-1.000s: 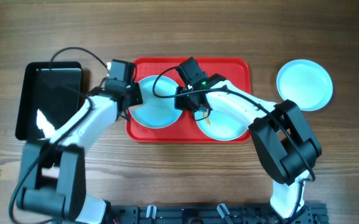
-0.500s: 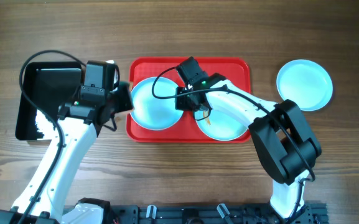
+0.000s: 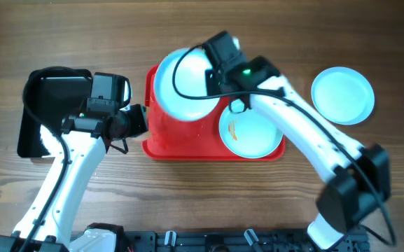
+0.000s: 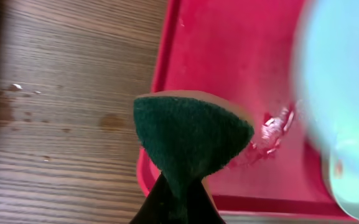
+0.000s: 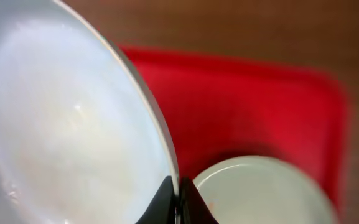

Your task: Clean dirty plates on tray and stack at the side

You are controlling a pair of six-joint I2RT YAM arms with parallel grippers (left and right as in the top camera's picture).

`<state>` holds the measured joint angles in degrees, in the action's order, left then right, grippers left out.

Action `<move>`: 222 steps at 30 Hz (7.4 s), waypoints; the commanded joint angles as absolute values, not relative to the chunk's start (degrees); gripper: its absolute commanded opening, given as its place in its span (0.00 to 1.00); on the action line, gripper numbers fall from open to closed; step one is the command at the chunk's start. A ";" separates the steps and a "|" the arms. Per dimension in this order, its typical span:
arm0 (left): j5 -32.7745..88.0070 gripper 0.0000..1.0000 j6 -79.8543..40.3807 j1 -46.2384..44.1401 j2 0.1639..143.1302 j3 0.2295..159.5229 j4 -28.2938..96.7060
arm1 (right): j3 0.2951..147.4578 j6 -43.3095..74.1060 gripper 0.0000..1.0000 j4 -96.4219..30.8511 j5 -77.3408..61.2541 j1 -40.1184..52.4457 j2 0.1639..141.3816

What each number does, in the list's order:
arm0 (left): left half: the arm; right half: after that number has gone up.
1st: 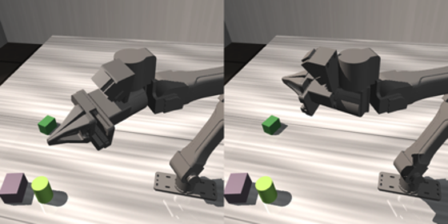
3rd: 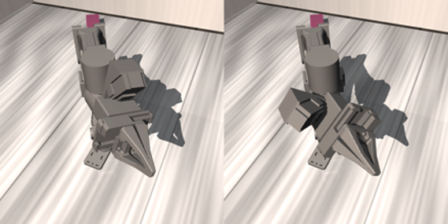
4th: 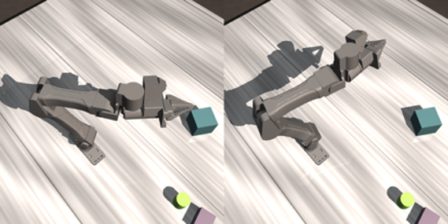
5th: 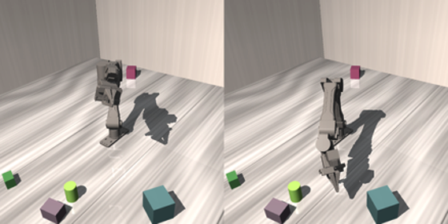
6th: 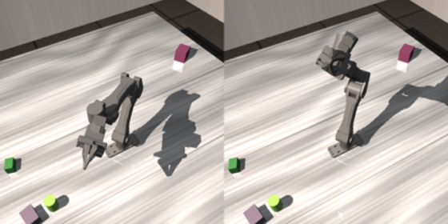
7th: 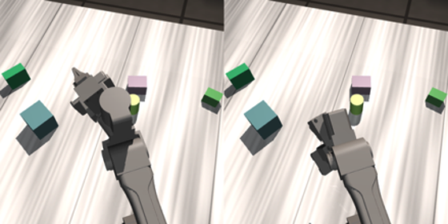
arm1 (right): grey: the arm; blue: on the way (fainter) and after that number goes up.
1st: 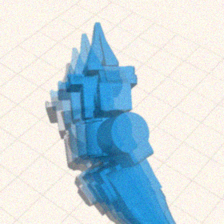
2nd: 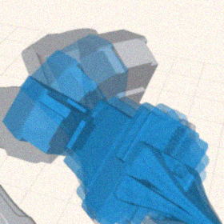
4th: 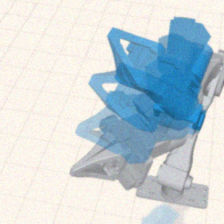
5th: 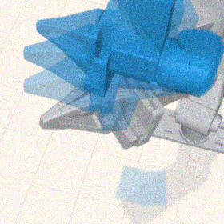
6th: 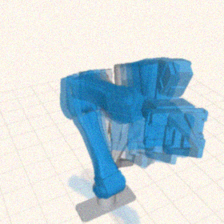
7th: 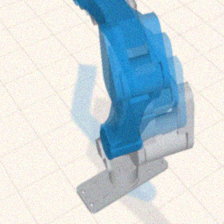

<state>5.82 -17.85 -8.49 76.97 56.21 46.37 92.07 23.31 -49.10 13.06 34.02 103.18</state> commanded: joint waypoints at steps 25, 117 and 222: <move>9.43 0.04 -17.10 -8.08 84.03 56.10 45.17 | 93.89 -12.23 0.04 -40.53 74.78 52.12 102.89; 14.79 0.04 -16.91 -8.14 84.14 56.10 41.32 | 69.63 44.95 0.04 -40.64 3.07 -28.56 97.67; 16.05 0.04 -16.86 -8.14 84.14 56.10 41.36 | 57.74 9.58 0.70 -32.91 -0.25 7.44 98.59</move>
